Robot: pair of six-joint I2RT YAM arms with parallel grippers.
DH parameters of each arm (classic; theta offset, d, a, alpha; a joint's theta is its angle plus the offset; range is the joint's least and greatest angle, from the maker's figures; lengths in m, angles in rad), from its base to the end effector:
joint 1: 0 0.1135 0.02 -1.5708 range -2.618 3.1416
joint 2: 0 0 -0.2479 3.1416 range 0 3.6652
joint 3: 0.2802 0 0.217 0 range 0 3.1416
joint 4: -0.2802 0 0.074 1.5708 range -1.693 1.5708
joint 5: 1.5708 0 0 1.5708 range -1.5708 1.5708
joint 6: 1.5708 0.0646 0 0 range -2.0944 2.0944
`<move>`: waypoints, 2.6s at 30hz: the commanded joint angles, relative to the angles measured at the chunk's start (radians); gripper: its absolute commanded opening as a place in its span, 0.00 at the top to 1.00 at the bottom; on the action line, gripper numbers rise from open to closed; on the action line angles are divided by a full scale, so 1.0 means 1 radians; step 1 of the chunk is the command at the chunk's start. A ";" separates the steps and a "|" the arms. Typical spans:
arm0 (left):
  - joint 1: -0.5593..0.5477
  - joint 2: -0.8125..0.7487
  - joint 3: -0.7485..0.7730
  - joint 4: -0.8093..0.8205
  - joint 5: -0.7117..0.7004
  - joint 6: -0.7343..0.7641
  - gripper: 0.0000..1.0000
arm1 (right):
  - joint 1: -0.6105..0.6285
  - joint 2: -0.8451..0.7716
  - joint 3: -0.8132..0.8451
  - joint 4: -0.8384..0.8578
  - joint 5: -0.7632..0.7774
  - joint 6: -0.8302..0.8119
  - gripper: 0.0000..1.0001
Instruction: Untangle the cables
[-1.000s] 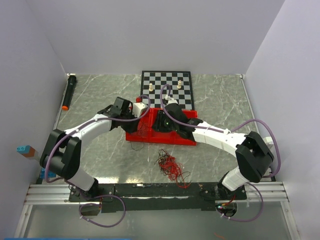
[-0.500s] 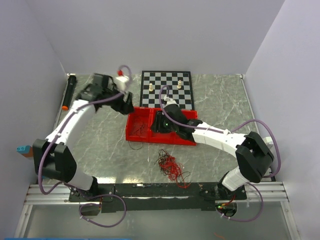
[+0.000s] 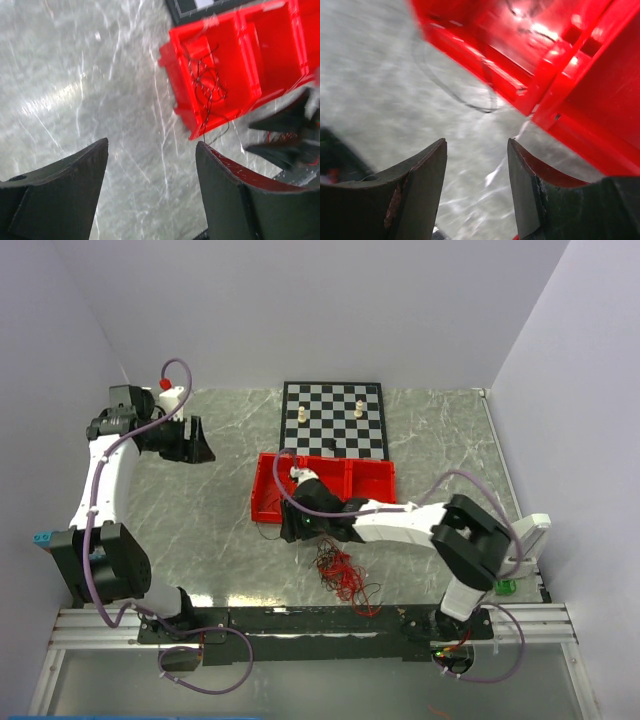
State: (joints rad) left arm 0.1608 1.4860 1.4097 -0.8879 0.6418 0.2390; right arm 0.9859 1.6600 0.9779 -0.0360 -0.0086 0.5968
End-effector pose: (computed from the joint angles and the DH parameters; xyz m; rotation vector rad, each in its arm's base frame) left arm 0.2857 0.0072 0.3011 0.3376 2.3486 -0.6222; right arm 0.1907 0.2889 0.1843 -0.4747 2.3847 0.7929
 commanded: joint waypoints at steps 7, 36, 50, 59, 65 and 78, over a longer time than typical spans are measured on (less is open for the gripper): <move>0.017 -0.121 -0.104 -0.016 0.036 0.068 0.24 | 0.010 0.179 0.134 -0.004 0.093 0.052 0.44; 0.063 -0.098 -0.176 -0.032 0.013 0.135 0.26 | 0.158 0.201 0.243 -0.084 0.301 -0.051 0.52; 0.161 -0.046 -0.127 -0.048 0.033 0.137 0.26 | 0.181 0.426 0.511 -0.120 0.257 -0.123 0.54; 0.166 -0.067 -0.144 -0.039 0.048 0.141 0.26 | 0.172 0.489 0.614 -0.242 0.308 -0.098 0.57; 0.169 -0.076 -0.170 -0.026 0.048 0.138 0.26 | 0.171 0.483 0.604 -0.245 0.325 -0.111 0.61; 0.172 -0.098 -0.183 -0.025 0.030 0.144 0.27 | 0.142 0.347 0.538 -0.191 0.318 -0.146 1.00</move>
State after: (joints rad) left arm 0.3256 1.4292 1.2304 -0.9253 0.6575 0.3580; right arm 1.1542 2.1437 1.5539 -0.2749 0.2920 0.4736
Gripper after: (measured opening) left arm 0.737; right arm 0.010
